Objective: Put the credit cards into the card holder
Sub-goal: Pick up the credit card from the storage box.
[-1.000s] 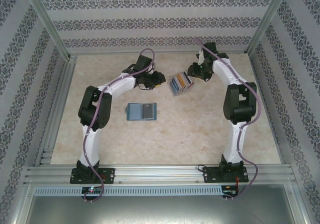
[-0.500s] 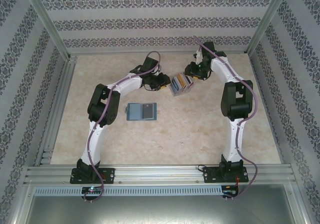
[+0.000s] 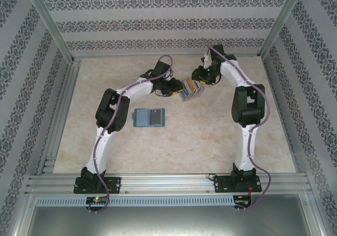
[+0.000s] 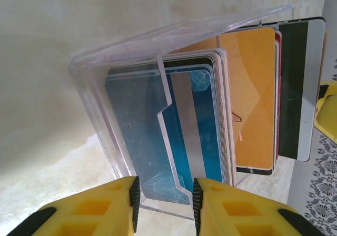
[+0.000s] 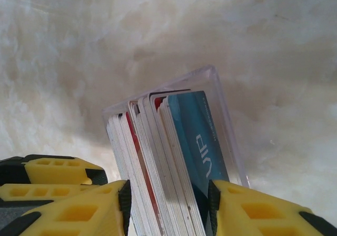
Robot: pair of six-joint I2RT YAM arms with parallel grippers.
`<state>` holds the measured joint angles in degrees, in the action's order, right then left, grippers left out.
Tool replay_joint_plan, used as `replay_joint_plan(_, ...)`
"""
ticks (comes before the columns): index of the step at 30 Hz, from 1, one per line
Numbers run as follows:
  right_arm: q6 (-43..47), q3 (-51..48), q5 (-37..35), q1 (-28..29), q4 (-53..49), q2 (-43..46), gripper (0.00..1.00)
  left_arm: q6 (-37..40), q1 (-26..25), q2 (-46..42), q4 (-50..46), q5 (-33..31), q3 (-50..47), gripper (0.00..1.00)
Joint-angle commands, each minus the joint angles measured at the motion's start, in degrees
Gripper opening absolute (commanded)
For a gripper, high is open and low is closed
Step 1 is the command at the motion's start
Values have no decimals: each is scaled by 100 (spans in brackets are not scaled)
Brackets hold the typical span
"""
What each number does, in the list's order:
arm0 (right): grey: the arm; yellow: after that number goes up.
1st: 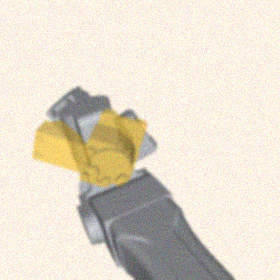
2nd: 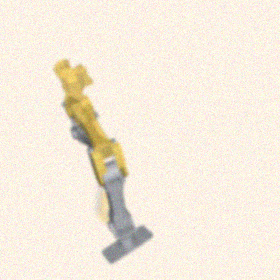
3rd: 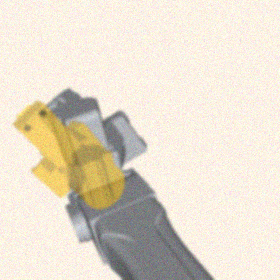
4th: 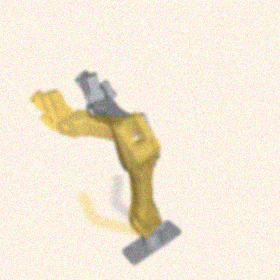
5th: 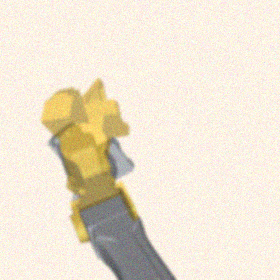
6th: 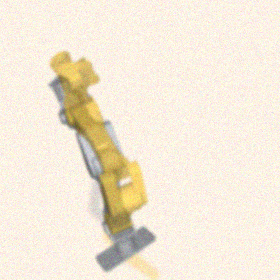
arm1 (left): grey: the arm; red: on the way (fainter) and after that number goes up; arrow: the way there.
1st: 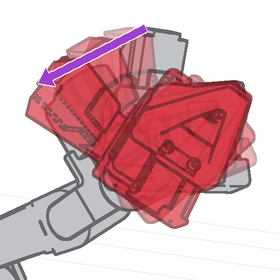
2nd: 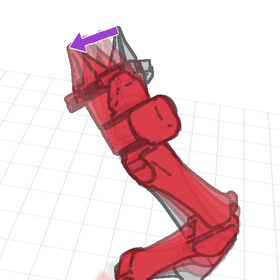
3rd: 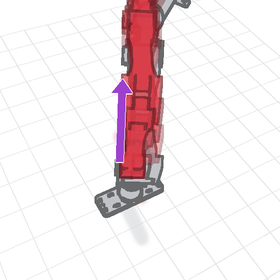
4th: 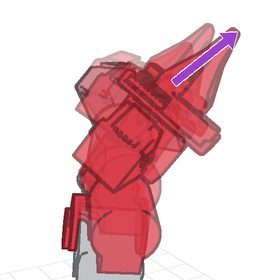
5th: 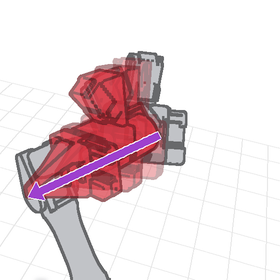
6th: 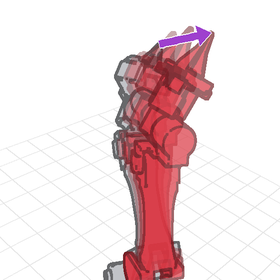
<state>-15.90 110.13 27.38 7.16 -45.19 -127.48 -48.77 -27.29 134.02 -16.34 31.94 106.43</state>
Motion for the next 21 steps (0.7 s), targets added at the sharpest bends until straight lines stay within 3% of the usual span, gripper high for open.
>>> replay_joint_plan(1, 186, 167, -276, 102, -279, -145, 45, -79, -84, 73, -150, 97, 165, 35)
replay_joint_plan(10, 344, 350, -498, 214, -502, -310, 45, 15, -180, 48, -265, 37, 144, 35)
replay_joint_plan(21, 292, 216, -422, 240, -412, 110, 45, 17, -206, 36, -254, 13, 125, 35)
